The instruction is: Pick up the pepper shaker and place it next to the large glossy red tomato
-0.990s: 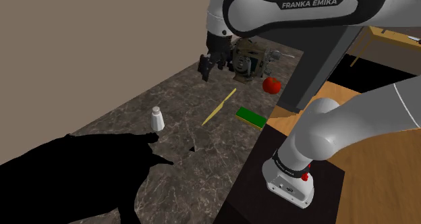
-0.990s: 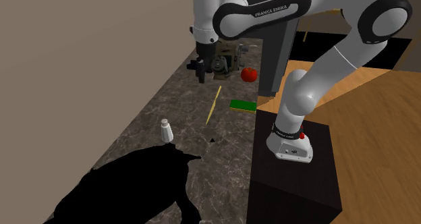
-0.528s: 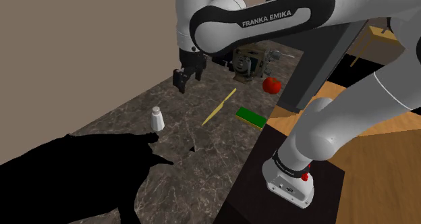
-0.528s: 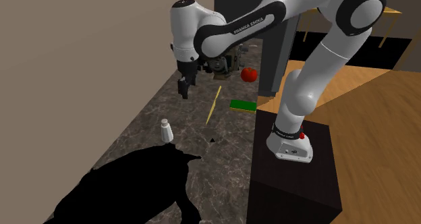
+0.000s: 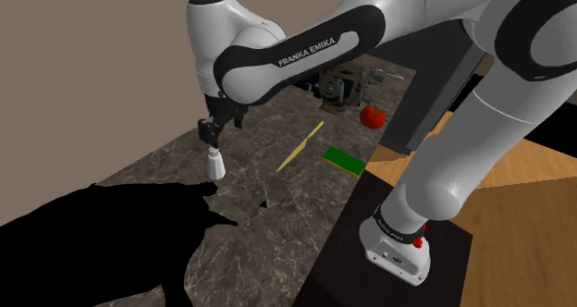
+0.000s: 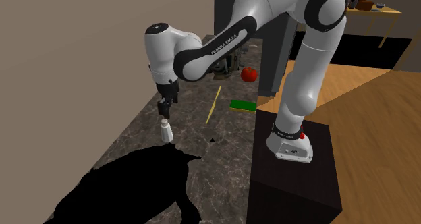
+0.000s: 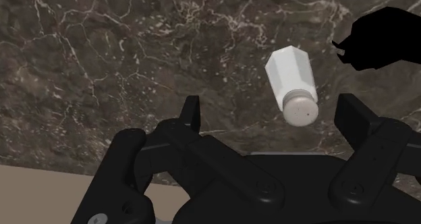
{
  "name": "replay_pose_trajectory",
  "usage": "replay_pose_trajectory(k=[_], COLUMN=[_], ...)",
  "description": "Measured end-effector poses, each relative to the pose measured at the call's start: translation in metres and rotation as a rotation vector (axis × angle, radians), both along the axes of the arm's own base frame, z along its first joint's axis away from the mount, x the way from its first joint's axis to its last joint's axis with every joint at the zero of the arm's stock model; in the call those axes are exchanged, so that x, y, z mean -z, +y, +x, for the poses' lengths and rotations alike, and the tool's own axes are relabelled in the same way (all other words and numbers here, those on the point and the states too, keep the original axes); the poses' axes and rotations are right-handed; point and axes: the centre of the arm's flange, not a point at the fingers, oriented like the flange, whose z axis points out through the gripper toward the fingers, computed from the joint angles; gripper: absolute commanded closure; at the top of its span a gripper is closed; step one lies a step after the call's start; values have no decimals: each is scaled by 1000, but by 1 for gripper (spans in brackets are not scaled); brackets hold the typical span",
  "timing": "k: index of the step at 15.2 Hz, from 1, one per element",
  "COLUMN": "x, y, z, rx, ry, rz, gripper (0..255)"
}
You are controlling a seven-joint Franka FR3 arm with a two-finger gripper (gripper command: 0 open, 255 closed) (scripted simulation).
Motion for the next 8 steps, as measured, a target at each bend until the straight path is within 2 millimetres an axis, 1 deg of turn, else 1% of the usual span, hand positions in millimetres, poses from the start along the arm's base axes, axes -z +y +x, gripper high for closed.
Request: replay_pose_trajectory(k=[3,4,8], x=[20,25,44], y=[28,34,39], z=[14,20,25], rx=[-18,-22,-25], ry=[4,5,5], rz=[-4,-5,-5], gripper=[0,0,0])
